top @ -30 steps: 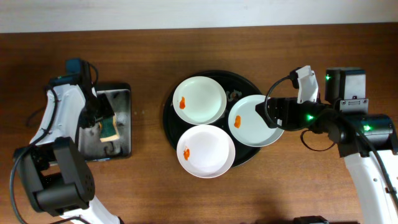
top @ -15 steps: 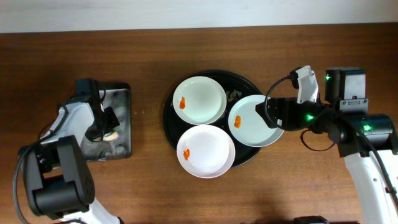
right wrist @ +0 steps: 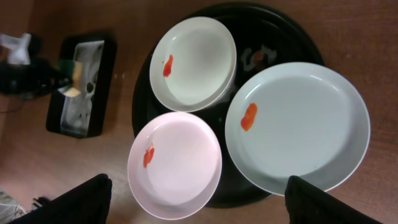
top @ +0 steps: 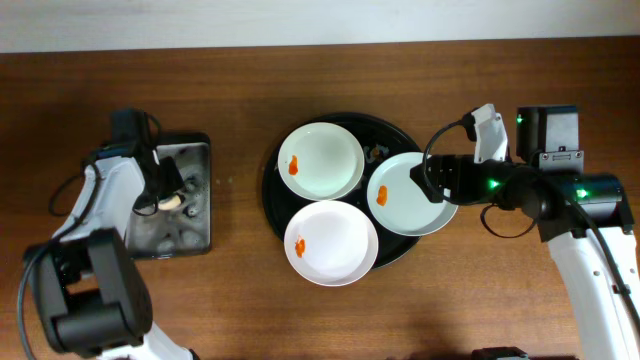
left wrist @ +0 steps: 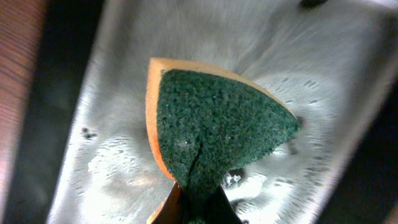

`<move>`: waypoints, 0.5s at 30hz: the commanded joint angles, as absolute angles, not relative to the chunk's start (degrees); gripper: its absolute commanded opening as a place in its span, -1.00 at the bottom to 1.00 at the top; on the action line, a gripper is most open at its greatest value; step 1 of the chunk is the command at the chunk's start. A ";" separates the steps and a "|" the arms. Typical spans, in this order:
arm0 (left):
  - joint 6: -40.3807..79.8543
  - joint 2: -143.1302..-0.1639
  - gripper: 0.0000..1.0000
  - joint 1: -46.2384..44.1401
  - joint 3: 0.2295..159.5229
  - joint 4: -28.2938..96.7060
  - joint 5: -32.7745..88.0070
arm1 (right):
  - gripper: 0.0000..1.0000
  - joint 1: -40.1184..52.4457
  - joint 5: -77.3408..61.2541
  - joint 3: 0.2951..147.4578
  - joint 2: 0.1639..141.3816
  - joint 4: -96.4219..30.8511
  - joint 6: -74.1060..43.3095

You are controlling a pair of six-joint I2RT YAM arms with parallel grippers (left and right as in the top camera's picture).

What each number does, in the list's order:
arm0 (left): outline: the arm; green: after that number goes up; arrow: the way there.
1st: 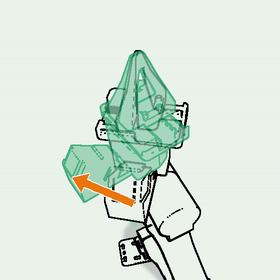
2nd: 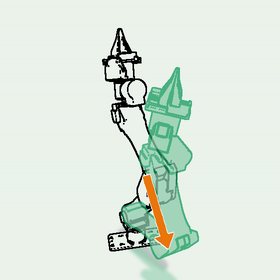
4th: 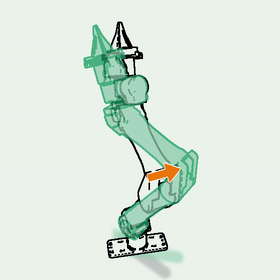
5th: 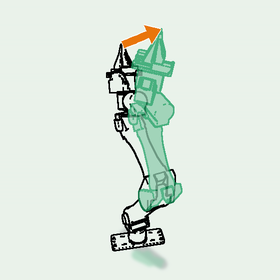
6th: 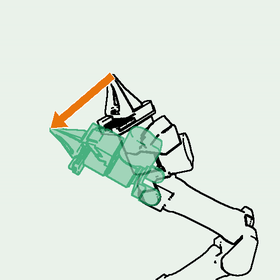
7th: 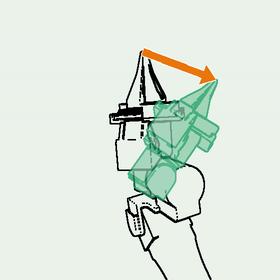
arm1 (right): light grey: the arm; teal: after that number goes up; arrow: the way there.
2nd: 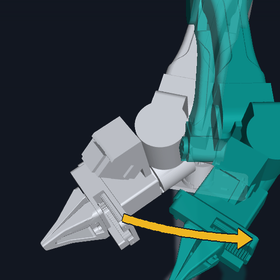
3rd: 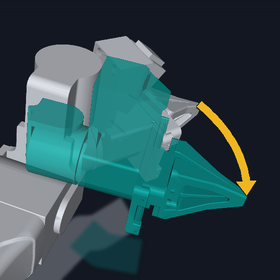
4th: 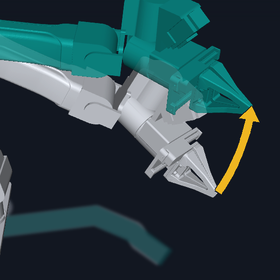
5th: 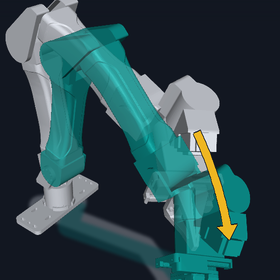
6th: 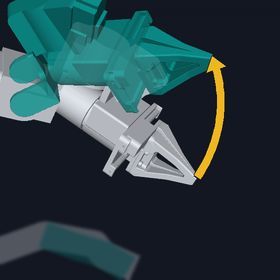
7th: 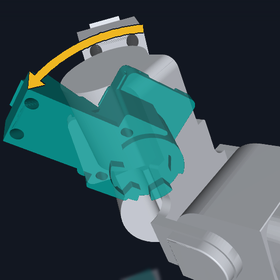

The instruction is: Clean dirty plates on tray and stack at the side

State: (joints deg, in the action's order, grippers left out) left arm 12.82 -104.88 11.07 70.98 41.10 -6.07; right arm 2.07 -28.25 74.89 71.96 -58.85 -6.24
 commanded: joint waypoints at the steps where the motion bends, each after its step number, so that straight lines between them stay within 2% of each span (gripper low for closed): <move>1: 10.79 -109.45 -1.00 11.14 70.41 40.10 -7.35 | 0.80 1.85 -27.55 75.66 72.07 -59.64 -6.24; 15: 8.64 -115.63 -1.00 11.16 70.30 38.81 -7.31 | 0.78 1.87 -28.25 75.66 74.52 -59.83 -6.26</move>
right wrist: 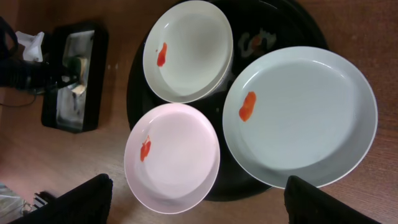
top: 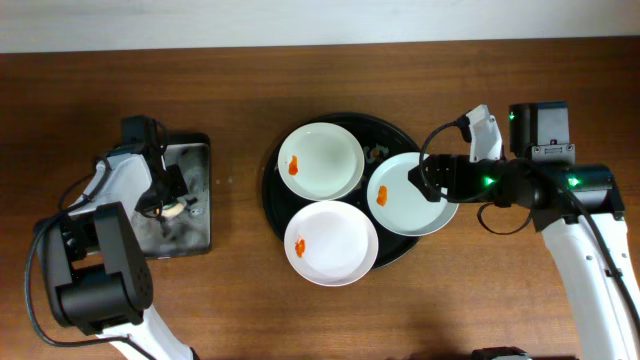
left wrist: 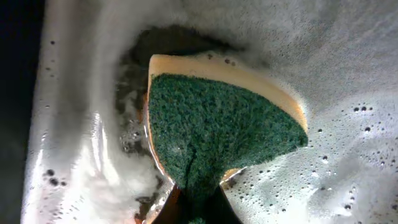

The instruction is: Clean dirty plates on tray and stack at the side

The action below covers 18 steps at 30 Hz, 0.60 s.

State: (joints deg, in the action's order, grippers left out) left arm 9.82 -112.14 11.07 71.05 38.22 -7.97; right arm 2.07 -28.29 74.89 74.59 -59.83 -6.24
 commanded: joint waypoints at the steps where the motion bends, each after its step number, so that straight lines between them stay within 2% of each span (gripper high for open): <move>1: 8.67 -115.96 -1.00 11.16 70.30 38.59 -7.29 | 0.77 1.87 -28.25 75.66 74.52 -59.83 -6.26; 6: 8.69 -116.81 -1.00 11.16 71.53 40.77 -5.58 | 0.77 1.87 -29.56 75.66 74.52 -59.64 -5.43; 11: 8.67 -106.72 -1.00 10.44 83.50 52.51 -4.62 | 0.78 1.85 -29.71 75.66 74.65 -57.19 -5.06; 15: 8.62 -102.41 -1.00 5.61 88.01 55.07 -3.14 | 0.78 1.87 -29.08 75.64 78.83 -55.20 -9.80; 18: 8.69 -102.28 -1.00 -0.12 90.63 52.49 9.08 | 0.65 4.03 -29.06 75.66 86.65 -48.86 -9.82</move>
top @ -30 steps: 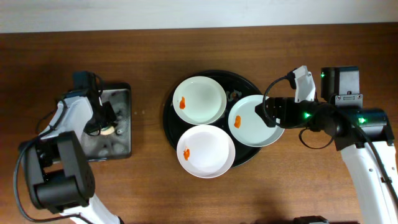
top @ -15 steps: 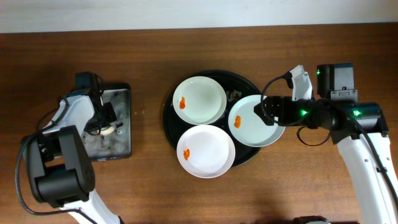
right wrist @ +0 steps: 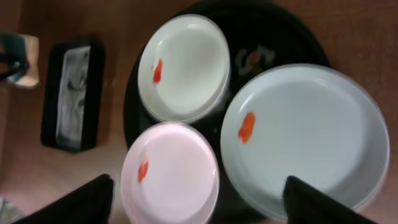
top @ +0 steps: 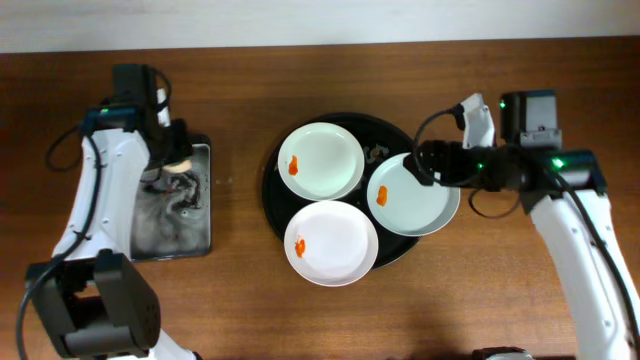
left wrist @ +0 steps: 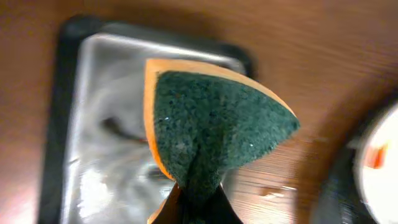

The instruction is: Clean dirty plates on tray and stack at the side

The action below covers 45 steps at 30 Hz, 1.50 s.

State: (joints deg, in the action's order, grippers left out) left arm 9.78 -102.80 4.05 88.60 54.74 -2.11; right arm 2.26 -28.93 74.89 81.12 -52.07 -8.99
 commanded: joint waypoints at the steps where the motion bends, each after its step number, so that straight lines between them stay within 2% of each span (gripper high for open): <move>1: 8.69 -102.30 -1.00 -2.17 90.63 50.35 11.97 | 0.64 5.39 -29.04 75.66 88.92 -46.52 -10.00; 6: 8.97 -105.51 -1.00 -14.17 90.59 41.08 11.64 | 0.63 13.91 -21.26 75.66 102.41 -31.97 -17.78; 9: 10.04 -110.13 -1.00 -17.78 90.59 38.85 10.50 | 0.51 15.42 -18.35 75.66 106.43 -28.60 -20.23; 11: 10.72 -114.37 -1.00 -19.88 90.59 38.11 10.41 | 0.29 16.58 -17.89 75.66 109.43 -26.98 -20.67; 13: 11.14 -117.14 -1.00 -20.60 90.59 38.13 10.28 | 0.16 17.26 -16.51 75.66 111.37 -26.94 -21.98; 15: 12.16 -119.00 -1.00 -20.62 90.59 38.09 10.07 | -0.17 17.26 -12.88 75.66 112.16 -27.00 -22.92; 18: 12.16 -119.66 -1.00 -20.64 90.59 38.17 10.07 | -0.33 17.89 -13.23 75.66 113.19 -25.82 -23.05; 29: 12.16 -120.99 -1.00 -20.64 90.59 38.41 10.09 | -0.40 19.11 -10.44 75.66 119.42 -21.06 -23.22; 32: 12.16 -120.99 -1.00 -20.64 90.59 38.41 10.11 | -0.82 19.11 -11.35 75.68 119.37 -19.64 -22.76; 33: 12.16 -120.99 -1.00 -20.64 90.59 38.41 10.11 | -0.89 19.11 -11.33 75.68 119.31 -19.79 -22.76; 38: 13.56 -120.99 -0.99 -20.78 90.59 38.39 10.35 | -0.92 19.03 -4.25 79.61 118.54 -26.46 -22.79; 45: 25.71 -122.15 -0.99 -25.69 90.48 38.33 10.20 | -0.92 19.11 -0.75 83.33 118.54 -32.80 -23.03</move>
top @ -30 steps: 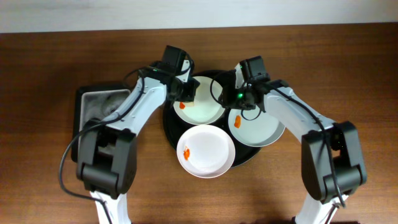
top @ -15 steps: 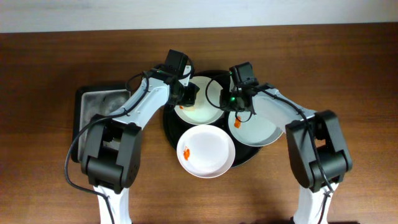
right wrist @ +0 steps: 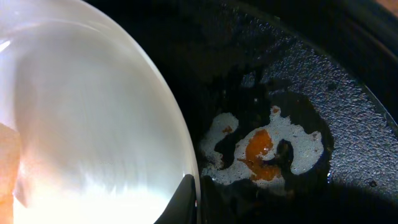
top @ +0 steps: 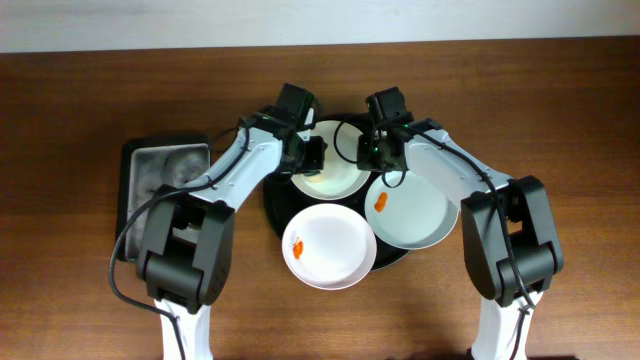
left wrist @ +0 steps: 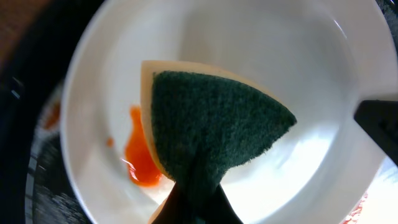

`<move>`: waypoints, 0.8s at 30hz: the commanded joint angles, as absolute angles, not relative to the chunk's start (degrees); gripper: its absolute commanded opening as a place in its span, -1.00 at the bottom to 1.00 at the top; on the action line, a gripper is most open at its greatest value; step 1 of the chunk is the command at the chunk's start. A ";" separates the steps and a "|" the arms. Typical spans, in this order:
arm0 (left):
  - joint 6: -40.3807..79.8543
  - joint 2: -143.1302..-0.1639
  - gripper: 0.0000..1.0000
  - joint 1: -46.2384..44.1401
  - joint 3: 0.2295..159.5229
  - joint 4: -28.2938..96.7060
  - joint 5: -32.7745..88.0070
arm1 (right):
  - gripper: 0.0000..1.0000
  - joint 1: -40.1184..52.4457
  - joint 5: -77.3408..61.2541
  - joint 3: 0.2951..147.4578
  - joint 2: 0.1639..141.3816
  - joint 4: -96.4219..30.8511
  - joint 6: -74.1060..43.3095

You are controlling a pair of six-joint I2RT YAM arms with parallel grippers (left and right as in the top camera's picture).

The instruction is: Clean dirty plates on tray and stack at the side

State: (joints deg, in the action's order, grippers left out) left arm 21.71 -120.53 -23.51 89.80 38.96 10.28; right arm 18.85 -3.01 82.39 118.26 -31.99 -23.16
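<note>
Three white plates lie on the round black tray (top: 275, 205). The far plate (top: 335, 175) carries an orange smear (left wrist: 140, 163) inside its left rim. My left gripper (left wrist: 196, 199) is shut on a green-and-yellow sponge (left wrist: 211, 130), which is low over that plate (left wrist: 267, 50) beside the smear. My right gripper (right wrist: 197, 196) is shut on the same plate's right rim (right wrist: 81, 124). In the overhead view the left gripper (top: 312, 157) and right gripper (top: 372, 155) flank it. The right plate (top: 415, 215) and near plate (top: 335, 245) each show an orange spot.
A black-rimmed metal basin (top: 165, 190) of soapy water stands on the wooden table at the left. A patch of foam and orange sauce (right wrist: 261, 146) lies on the tray's bare floor (right wrist: 323, 74) beside the held plate.
My left gripper has gone from above the basin's far end to over the far plate, still holding the sponge. My right gripper, then open above the tray's right side, is now shut on that plate's rim.
First the sponge hung in my left gripper over the basin, then it was down in the soapy water, then up above the basin's far end. Meanwhile the right gripper stayed open above the plates. Now the sponge is over the far plate and the right gripper holds its rim.
</note>
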 commanded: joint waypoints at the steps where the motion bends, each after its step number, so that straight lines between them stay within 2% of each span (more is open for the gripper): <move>1: 26.68 -122.93 -0.99 -26.52 90.48 37.93 9.10 | -0.92 19.11 -0.78 83.33 118.54 -33.04 -23.03; 7: 30.06 -129.38 -1.00 -27.16 90.48 36.64 3.55 | -0.92 19.11 -0.78 83.33 118.24 -34.94 -22.98; 16: 30.13 -129.78 -1.00 -25.34 90.50 36.42 -1.52 | -0.92 19.11 -0.10 83.31 114.78 -35.94 -22.79; 17: 30.13 -129.78 -1.00 -25.34 90.50 36.42 -1.52 | -0.88 18.94 -0.16 83.31 114.83 -35.55 -22.81; 18: 30.13 -129.78 -1.00 -25.34 90.50 36.45 -1.50 | -0.67 18.44 -0.89 83.22 115.09 -35.53 -22.79; 19: 30.11 -129.78 -1.00 -25.34 90.50 36.45 -1.50 | -0.35 17.82 -2.02 83.15 115.85 -35.22 -22.79; 20: 30.13 -129.78 -1.00 -25.34 90.50 36.45 -1.48 | -0.21 17.08 -4.14 83.09 117.16 -34.63 -22.76; 23: 30.11 -129.78 -1.00 -25.47 90.50 36.47 -1.30 | -0.18 14.76 -13.32 83.09 121.32 -31.90 -21.15; 24: 30.11 -129.78 -1.00 -25.58 90.50 36.47 -1.30 | -0.28 14.26 -13.63 83.09 122.10 -31.90 -21.52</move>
